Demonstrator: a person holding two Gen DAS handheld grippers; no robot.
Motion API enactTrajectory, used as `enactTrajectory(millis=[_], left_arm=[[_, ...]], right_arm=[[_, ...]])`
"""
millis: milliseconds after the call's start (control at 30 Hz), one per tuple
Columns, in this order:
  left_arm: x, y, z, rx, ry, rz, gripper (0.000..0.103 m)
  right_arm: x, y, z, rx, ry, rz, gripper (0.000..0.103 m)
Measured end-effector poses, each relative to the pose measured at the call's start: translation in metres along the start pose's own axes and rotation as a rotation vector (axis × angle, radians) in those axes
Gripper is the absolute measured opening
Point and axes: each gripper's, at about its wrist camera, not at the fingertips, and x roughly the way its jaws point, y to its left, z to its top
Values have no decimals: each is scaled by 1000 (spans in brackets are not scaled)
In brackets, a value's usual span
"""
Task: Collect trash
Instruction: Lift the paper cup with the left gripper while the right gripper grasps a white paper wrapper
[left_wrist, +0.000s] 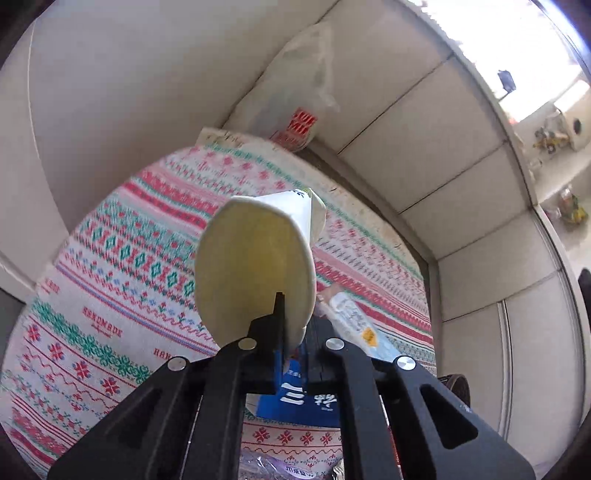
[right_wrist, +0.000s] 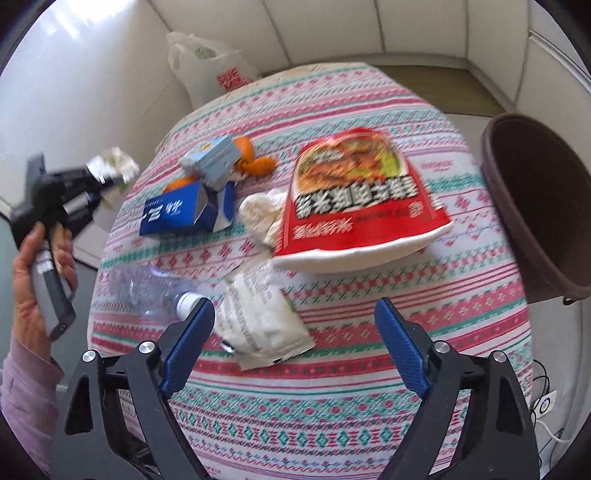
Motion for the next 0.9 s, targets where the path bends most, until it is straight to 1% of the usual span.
enactTrajectory(millis=[67, 133, 200, 267, 367, 400, 433, 500, 533, 567, 600, 633, 733, 900], left_arm=[[-24, -23, -3, 86, -55, -17, 6], [-46, -39, -8, 148, -92, -50, 6], [-64, -46, -17, 191, -108, -78, 6], [-72, -52, -24, 224, -110, -90, 6], [-75, -58, -30, 259, -112, -95, 6], [-78, -61, -35, 273, -113, -95, 6], [-80, -63, -36, 287, -117, -91, 6], [-86, -65, -42, 304, -120, -90, 6], [-83, -65, -42, 303, -119, -90, 6], [-81, -63, -41, 300, -116, -90, 6], [-77, -61, -39, 297, -113, -89, 6], [-78, -61, -40, 295, -111, -89, 6], [-77, -61, -40, 293, -109, -89, 6], [-76, -65, -43, 303, -111, -88, 6]], right_arm=[[12, 5, -5, -9, 32, -1, 81], [26, 9, -9, -17, 59, -7, 78], [37, 14, -12, -35, 65, -17, 77], [47, 17, -14, -45, 73, -28, 77], [61, 17, -17, -37, 87, -12, 77], [64, 18, -18, -33, 86, -8, 71], [63, 19, -18, -37, 60, -9, 64], [62, 22, -17, -61, 37, 10, 46], [62, 22, -16, -56, 39, 29, 40], [61, 22, -16, -45, 41, 38, 39], [60, 22, -16, -40, 37, 36, 21], [57, 22, -16, -39, 27, 41, 15], [51, 25, -15, -52, 15, 60, 11], [36, 27, -15, -84, -8, 73, 8]])
